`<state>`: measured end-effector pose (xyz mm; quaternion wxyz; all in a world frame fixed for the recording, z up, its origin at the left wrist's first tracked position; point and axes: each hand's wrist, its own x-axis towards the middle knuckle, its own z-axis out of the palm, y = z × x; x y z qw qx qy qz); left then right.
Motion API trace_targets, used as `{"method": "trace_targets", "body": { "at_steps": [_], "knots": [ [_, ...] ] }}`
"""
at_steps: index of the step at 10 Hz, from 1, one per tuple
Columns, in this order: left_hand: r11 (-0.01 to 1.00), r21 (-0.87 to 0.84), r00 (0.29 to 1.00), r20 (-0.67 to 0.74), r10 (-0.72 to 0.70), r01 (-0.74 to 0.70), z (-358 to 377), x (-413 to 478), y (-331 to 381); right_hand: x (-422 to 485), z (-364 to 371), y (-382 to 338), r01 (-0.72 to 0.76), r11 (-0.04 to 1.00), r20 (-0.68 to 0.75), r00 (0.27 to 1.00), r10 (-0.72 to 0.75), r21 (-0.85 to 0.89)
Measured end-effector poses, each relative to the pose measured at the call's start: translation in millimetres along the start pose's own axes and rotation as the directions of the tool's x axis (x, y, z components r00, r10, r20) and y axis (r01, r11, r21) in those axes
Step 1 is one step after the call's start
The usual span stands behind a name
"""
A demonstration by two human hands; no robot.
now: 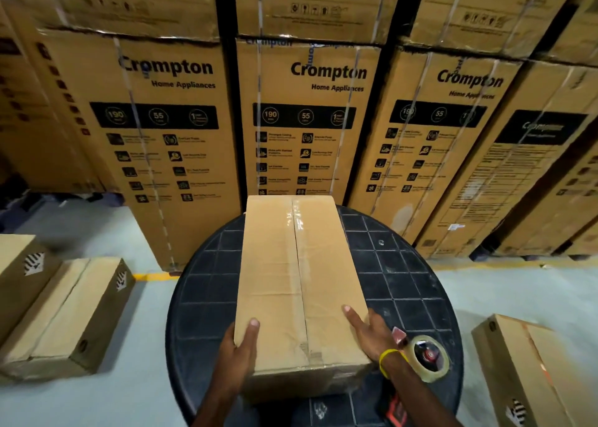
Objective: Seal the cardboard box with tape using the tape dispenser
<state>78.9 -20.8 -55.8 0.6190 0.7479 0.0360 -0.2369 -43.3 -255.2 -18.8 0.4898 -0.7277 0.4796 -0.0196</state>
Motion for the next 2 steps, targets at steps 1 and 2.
{"method": "trace_targets", "body": {
  "at_steps": [1, 2],
  "knots": [
    [0.972, 0.231, 0.999, -0.012, 0.039, -0.035, -4.4, 2.4, -1.0, 5.0, -0.3, 4.8, 0.024, 0.996, 0.015, 1.0, -0.023, -0.09],
    [0.838, 0.539, 0.993, -0.026, 0.114, -0.082, -9.5, 9.9, 2.1, 6.4, -10.8, -3.2, 0.102, 0.968, -0.007, 0.994, -0.106, -0.23]
  ]
}}
